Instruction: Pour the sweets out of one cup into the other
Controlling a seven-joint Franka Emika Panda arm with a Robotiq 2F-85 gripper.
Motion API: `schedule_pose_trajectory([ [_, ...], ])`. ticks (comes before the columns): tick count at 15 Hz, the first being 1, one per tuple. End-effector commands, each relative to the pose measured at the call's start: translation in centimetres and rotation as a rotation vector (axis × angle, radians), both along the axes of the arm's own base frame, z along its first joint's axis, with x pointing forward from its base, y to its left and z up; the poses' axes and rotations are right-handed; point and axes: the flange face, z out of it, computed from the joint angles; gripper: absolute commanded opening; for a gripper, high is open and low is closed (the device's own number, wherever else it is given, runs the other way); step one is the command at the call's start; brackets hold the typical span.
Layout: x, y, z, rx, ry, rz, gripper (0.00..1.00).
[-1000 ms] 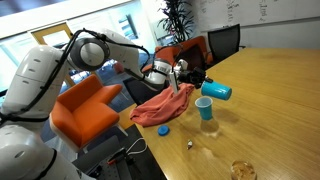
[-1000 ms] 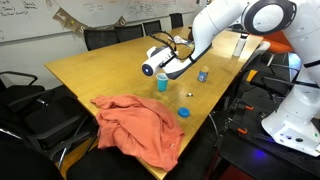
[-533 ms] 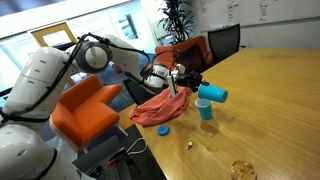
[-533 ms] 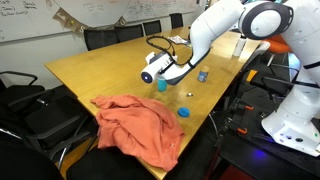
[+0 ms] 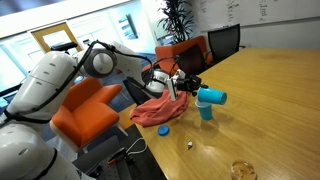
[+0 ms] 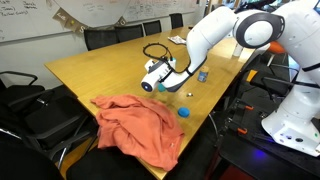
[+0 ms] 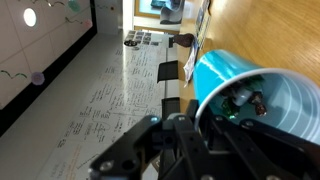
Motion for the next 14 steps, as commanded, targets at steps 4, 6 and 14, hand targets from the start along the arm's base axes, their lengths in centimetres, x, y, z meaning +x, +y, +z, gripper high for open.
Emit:
schedule_pose_trajectory([
  [4, 2.1, 0.5, -2.2, -0.084, 0.070, 0.001, 0.01],
  [6, 2.3, 0.8, -2.6, -0.107, 0.095, -0.001, 0.01],
  [14, 1.7, 2.1, -1.6, -0.197, 0.134, -0.008, 0.01],
])
